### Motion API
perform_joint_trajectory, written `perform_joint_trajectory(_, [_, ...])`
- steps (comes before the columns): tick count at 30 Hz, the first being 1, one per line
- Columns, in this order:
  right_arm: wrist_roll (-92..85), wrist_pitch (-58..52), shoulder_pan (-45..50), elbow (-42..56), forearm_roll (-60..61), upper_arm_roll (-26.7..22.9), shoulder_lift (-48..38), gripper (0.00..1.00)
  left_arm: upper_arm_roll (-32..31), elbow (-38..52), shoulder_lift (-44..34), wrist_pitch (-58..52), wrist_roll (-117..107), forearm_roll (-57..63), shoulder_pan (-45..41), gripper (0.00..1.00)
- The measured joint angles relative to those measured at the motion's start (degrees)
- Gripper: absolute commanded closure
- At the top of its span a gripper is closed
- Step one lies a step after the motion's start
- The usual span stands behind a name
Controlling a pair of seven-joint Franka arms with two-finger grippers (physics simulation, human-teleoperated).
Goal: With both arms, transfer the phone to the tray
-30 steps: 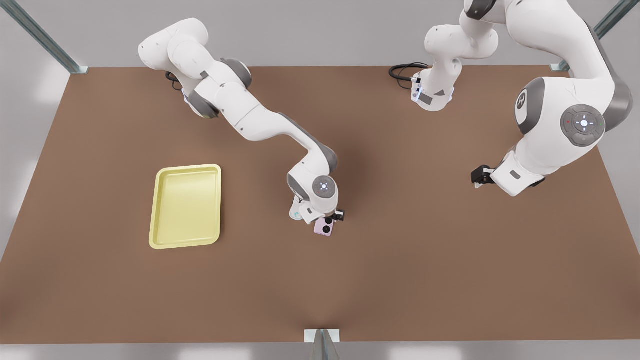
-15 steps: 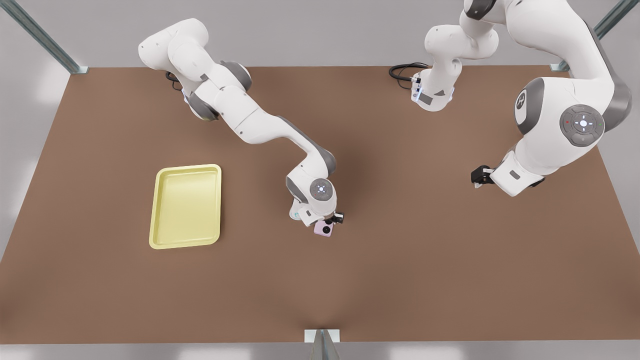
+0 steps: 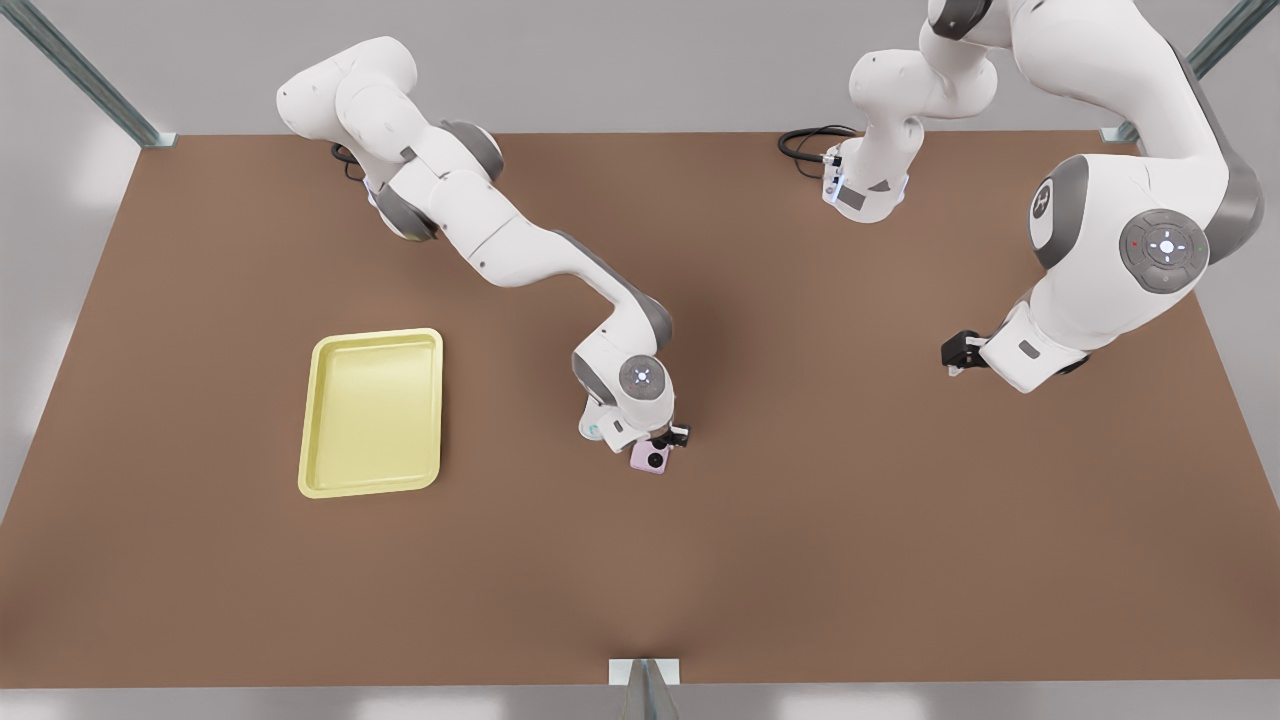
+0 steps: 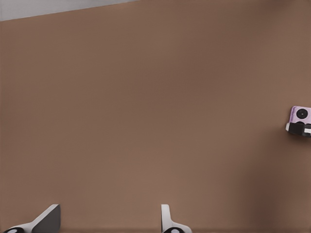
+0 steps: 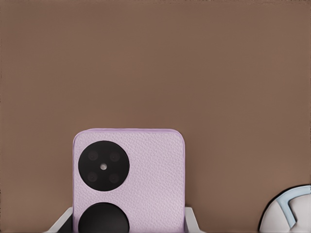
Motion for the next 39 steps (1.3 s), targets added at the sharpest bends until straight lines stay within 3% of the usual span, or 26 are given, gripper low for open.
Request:
perform_joint_trajectory(10, [-1.65,-1.82,-4.50,-7.32,0.66,-0.55,-9.50,0.29,-0.07,0.00,0.00,-0.01,-0.08,-0.05,-0.22,0.00])
perform_joint_trajectory(15, [-6.23,-2.52,-14.96,-22.57,1.39,0.35,-19.64,0.29,-0.11,0.00,0.00,-0.01,-0.16,-0.08,-0.40,0.00])
perform_joint_trajectory(21, [-15.69,2.46,-32.75,-49.45,1.62,3.55,-34.14,0.28,-0.24,0.00,0.00,-0.07,-0.38,-0.12,-0.80,0.00])
perform_joint_trajectory(29, [-31.85,5.87,-46.31,-58.81,1.57,4.95,-39.58,0.28,-0.25,0.00,0.00,-0.09,-0.68,-0.17,-1.09,0.00])
perform_joint_trajectory(31, [-35.32,6.20,-47.37,-60.47,1.45,4.96,-39.47,0.15,-0.25,0.00,0.00,-0.10,-0.74,-0.17,-1.10,0.00])
perform_joint_trajectory(32, [-36.87,6.30,-47.51,-60.82,1.36,4.95,-39.44,0.00,-0.25,0.00,0.00,-0.10,-0.76,-0.17,-1.10,0.00])
perform_joint_trajectory(37, [-43.35,6.30,-47.09,-61.44,1.18,5.35,-40.28,0.00,-0.25,0.00,-0.08,-0.10,-0.90,-0.18,-1.19,0.00])
perform_joint_trajectory(39, [-45.32,4.66,-47.11,-57.69,1.08,8.53,-41.91,0.00,-0.25,0.00,-0.15,-0.14,-0.94,-0.18,-1.19,0.00])
